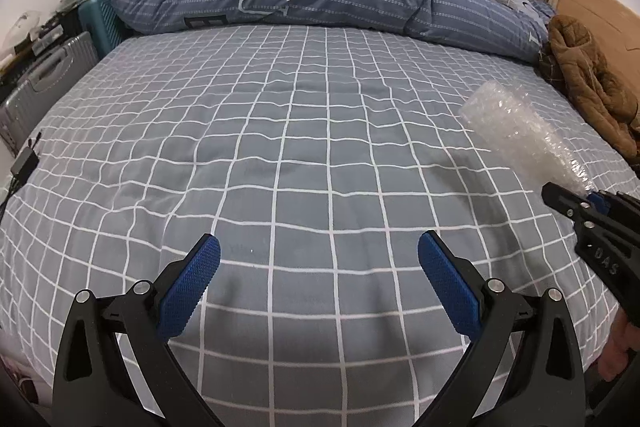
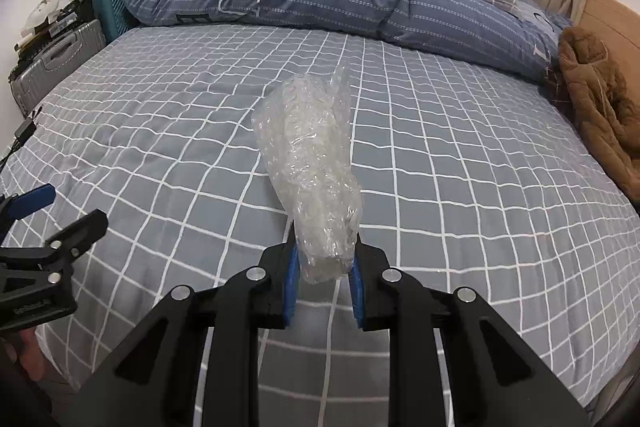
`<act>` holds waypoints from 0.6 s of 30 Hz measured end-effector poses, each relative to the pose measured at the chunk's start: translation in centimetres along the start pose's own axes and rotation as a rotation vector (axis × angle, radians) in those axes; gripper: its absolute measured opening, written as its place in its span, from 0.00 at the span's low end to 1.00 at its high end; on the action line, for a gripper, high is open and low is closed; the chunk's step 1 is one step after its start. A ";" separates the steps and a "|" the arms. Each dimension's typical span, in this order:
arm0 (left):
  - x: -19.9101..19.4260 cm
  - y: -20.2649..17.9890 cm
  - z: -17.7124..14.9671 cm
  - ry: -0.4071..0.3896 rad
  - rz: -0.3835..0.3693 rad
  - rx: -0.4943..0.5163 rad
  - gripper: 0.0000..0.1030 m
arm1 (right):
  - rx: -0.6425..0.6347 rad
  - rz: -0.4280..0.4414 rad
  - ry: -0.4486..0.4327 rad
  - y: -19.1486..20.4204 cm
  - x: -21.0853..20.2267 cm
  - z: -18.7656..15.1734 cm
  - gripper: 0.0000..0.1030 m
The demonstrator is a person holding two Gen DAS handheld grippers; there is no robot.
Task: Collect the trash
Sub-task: 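Lift the bubble-wrap bag and carry it down over the bin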
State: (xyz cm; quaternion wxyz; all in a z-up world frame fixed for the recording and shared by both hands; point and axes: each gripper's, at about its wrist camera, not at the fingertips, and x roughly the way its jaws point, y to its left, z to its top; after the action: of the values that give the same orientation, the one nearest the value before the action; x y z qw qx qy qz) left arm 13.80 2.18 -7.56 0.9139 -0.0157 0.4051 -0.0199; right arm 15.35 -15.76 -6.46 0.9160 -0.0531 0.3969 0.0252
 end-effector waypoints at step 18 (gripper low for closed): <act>-4.1 -1.3 -4.9 0.003 -0.020 -0.019 0.95 | 0.067 0.015 -0.011 -1.4 -5.9 -4.5 0.20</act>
State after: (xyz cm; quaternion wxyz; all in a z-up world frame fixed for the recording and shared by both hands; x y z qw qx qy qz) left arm 7.38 1.05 -7.73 0.9129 -0.0287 0.4063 -0.0253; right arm 8.16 -17.66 -5.08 0.9193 -0.0194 0.3927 0.0193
